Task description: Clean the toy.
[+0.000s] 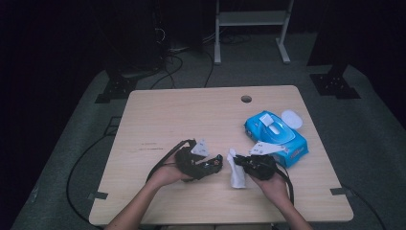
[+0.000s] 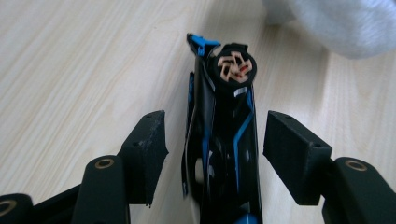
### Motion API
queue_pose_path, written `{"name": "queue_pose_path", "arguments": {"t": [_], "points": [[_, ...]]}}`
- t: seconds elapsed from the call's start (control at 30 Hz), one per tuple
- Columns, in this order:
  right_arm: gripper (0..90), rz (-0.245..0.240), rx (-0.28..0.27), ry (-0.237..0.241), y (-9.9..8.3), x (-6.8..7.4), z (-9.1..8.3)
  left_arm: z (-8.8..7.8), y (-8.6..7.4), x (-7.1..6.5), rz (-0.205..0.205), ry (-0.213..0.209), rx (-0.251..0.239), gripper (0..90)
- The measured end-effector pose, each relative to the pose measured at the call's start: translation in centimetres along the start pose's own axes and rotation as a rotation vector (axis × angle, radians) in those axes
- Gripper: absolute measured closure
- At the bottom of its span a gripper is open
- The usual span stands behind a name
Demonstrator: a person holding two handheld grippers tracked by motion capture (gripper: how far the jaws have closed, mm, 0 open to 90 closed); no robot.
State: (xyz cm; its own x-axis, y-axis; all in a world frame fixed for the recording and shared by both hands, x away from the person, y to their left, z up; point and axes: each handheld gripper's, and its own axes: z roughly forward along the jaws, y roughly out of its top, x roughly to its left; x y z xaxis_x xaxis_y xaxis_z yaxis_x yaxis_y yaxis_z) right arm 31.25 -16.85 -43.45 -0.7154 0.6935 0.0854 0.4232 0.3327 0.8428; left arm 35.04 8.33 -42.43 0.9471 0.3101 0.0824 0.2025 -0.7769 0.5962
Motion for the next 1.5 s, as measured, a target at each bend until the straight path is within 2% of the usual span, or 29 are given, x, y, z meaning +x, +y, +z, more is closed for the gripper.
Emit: {"name": "queue_pose_path", "arguments": {"t": [0.07,0.17,0.33,0.4,0.57,0.7,0.77,0.83,0.93,1.03,1.13,1.23,1.3,1.43,1.5], "points": [[84.6,0.026,-0.006,0.001,-0.2,-0.4,-0.2,0.6,0.6,0.0,0.013,-0.005,0.029,39.2],[84.6,0.039,-0.017,0.002,-0.2,-0.7,-0.1,1.2,1.0,-0.1,0.03,-0.002,0.071,39.8],[84.6,0.04,-0.013,0.012,-0.2,-0.5,0.2,1.6,1.4,0.0,0.01,-0.005,0.099,41.3],[84.6,0.042,-0.013,0.014,-0.2,-0.5,0.3,1.9,1.7,-0.1,0.021,-0.005,0.126,42.6],[84.6,0.056,-0.013,0.022,-0.2,-0.6,0.7,2.6,2.4,-0.4,0.058,0.017,0.186,54.0],[84.6,0.068,-0.008,0.03,-0.3,-0.9,0.9,2.8,2.5,-0.2,0.054,-0.005,0.186,56.2],[84.6,0.075,-0.005,0.031,-0.3,-0.9,0.9,2.6,2.4,-0.2,0.056,-0.015,0.162,57.0],[84.6,0.079,-0.007,0.035,-0.3,-1.0,0.9,2.5,2.3,-0.3,0.072,-0.001,0.158,57.4],[84.6,0.086,-0.015,0.042,-0.3,-1.0,0.9,2.1,2.1,-0.3,0.069,-0.001,0.123,57.4],[84.6,0.095,-0.019,0.056,-0.2,-1.0,0.9,1.2,1.8,-0.3,0.04,0.005,0.043,57.5],[84.6,0.091,-0.048,0.07,0.2,-0.5,0.5,0.2,1.5,-0.6,0.039,0.018,-0.014,57.5],[84.6,0.076,-0.097,0.084,1.2,0.4,-0.2,-0.9,0.9,-0.8,0.035,0.032,-0.092,57.5],[84.6,0.066,-0.143,0.109,2.2,1.1,-0.7,-1.3,0.6,-1.0,0.026,0.032,-0.133,57.5],[84.7,0.03,-0.172,0.165,3.6,3.0,-0.3,-1.7,-0.2,-1.5,-0.006,0.036,-0.213,57.5],[84.6,-0.004,-0.163,0.172,4.1,3.8,0.3,-1.9,-0.5,-1.6,-0.009,0.04,-0.23,57.5]]}}
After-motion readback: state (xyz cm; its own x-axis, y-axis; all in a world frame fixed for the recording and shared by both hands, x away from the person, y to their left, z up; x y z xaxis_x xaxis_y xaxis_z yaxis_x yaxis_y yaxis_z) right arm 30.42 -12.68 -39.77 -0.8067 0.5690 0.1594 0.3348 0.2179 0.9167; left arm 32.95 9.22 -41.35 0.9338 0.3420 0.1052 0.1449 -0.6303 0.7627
